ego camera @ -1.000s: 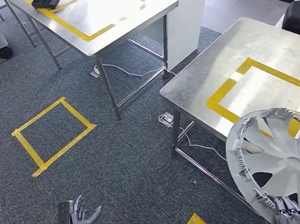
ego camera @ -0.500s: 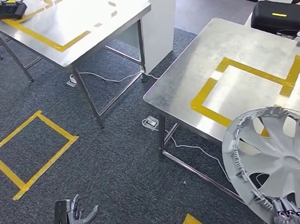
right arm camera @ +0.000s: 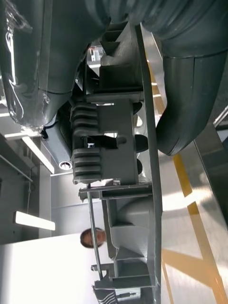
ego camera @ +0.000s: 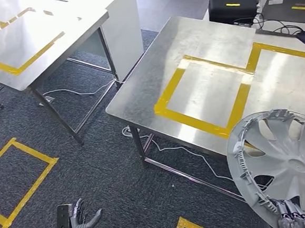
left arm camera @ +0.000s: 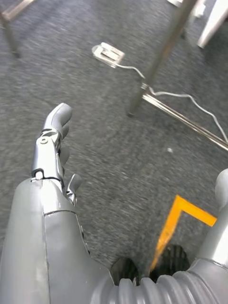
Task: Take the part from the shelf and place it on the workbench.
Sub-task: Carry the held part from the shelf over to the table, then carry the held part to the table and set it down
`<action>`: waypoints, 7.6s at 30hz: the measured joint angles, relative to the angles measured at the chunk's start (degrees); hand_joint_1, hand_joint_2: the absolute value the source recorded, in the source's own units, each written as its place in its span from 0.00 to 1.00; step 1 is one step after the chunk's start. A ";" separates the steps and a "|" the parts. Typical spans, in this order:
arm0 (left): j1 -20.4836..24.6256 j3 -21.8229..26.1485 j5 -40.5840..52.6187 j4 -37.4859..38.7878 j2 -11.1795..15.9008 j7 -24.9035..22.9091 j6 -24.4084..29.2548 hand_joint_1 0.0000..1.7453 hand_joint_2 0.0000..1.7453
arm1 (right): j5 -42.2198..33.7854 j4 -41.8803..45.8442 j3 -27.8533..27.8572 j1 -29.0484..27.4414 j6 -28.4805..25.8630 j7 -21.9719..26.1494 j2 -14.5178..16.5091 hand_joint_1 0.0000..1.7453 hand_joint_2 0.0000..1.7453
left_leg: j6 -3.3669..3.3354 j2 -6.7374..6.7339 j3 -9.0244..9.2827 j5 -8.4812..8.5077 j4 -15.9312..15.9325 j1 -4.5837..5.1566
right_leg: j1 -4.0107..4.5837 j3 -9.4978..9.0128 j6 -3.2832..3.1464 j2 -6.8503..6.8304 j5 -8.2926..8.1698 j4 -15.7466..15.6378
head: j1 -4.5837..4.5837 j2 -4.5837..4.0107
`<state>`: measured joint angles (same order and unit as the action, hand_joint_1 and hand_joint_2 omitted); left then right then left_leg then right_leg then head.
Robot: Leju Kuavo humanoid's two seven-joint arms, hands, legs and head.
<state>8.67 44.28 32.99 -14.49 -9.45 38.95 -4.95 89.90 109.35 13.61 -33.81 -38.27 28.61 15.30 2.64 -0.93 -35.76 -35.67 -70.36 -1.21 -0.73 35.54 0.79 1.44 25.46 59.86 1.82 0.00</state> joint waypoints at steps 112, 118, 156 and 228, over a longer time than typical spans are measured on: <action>2.23 -0.88 2.36 -0.02 0.18 -2.26 -0.67 0.00 1.00 | -23.56 -24.91 -3.06 19.16 25.45 -15.77 -40.92 1.00 1.00 | -3.00 1.57 0.27 13.35 13.42 1.95 | 0.20 -8.24 2.41 -0.27 4.56 -4.06 | 2.07 0.00; 2.26 -1.04 2.63 -0.03 0.10 -2.44 -0.67 0.00 1.00 | -22.15 -29.90 0.14 22.17 25.43 -14.35 -40.37 1.00 1.00 | -3.01 1.57 0.32 13.36 13.42 1.95 | 0.20 -8.28 2.45 -0.27 4.53 -4.06 | 2.08 0.00; 2.84 -2.98 4.32 -0.03 -1.07 -4.13 -0.93 0.00 1.00 | -11.99 -43.21 -30.78 43.94 27.85 -18.47 -36.22 1.00 1.00 | -2.82 1.18 0.64 13.80 13.46 1.44 | 0.69 -8.40 2.21 0.26 4.02 -4.07 | 2.07 0.00; 2.82 -2.97 1.85 -0.02 -0.16 -1.05 -0.73 0.00 0.00 | -23.86 -20.98 -36.77 33.74 31.94 -21.67 -37.53 0.00 1.00 | -0.49 1.24 -5.68 6.64 2.20 1.09 | -0.09 -4.68 0.56 -1.08 0.81 -2.86 | 2.18 0.00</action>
<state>11.49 41.31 34.84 -14.51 -9.61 37.90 -5.68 66.04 88.36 -23.16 -0.07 -6.33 6.94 -22.23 2.15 0.31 -41.44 -29.03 -68.16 -0.12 -0.82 30.86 1.36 0.35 26.27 57.00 4.01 0.00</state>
